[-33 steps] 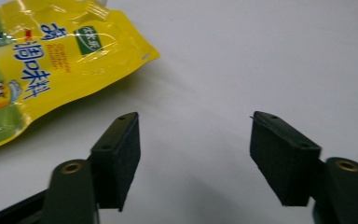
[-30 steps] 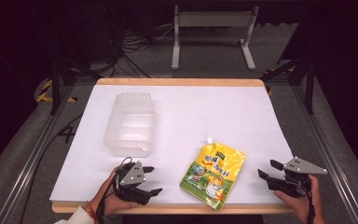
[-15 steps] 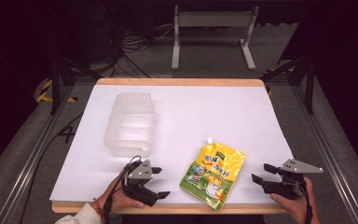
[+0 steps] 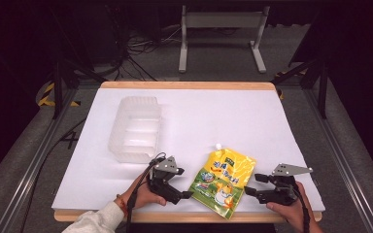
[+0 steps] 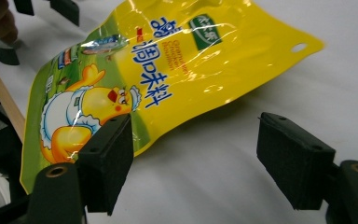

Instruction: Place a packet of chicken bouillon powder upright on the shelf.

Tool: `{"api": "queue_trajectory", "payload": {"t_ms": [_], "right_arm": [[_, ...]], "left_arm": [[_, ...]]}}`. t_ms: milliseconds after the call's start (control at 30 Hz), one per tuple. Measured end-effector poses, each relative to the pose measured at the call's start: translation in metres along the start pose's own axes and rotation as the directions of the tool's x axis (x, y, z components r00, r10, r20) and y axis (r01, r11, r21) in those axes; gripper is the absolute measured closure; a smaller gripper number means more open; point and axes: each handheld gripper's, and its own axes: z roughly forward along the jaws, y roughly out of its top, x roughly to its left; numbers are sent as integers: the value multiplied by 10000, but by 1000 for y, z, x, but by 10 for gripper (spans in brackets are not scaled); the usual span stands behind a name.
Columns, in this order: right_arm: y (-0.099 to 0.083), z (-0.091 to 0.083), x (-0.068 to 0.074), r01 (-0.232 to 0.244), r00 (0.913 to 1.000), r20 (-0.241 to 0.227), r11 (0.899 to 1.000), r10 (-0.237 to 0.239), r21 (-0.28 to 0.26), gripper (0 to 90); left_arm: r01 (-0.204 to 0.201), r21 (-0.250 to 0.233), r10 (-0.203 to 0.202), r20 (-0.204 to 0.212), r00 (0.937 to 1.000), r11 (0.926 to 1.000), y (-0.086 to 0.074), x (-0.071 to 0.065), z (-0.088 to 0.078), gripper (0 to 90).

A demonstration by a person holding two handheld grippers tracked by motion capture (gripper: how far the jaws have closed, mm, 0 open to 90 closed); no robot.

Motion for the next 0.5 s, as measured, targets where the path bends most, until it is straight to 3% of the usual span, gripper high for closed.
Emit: {"api": "queue_trajectory", "payload": {"t_ms": [100,233,333,467,500], "right_arm": [[0,9,3,-71,9991,-423,9996,83,284,267],[1,15,7,24,9983,-589,9993,-1,385,257],[2,19,10,40,9966,-823,9993,-10,369,258],[4,25,15,127,9928,-1199,9992,-82,367,261],[5,29,20,180,9907,-1355,9991,-127,381,264]], "left_arm": [[82,118,-84,144,9999,9999,10,5,14,115],[13,332,-22,283,9996,9994,18,9,24,115],[138,407,-165,657,9977,9991,24,11,32,102],[97,430,-137,926,9956,9990,29,11,36,104],[-17,529,-45,1155,9933,9986,31,11,40,116]]}}
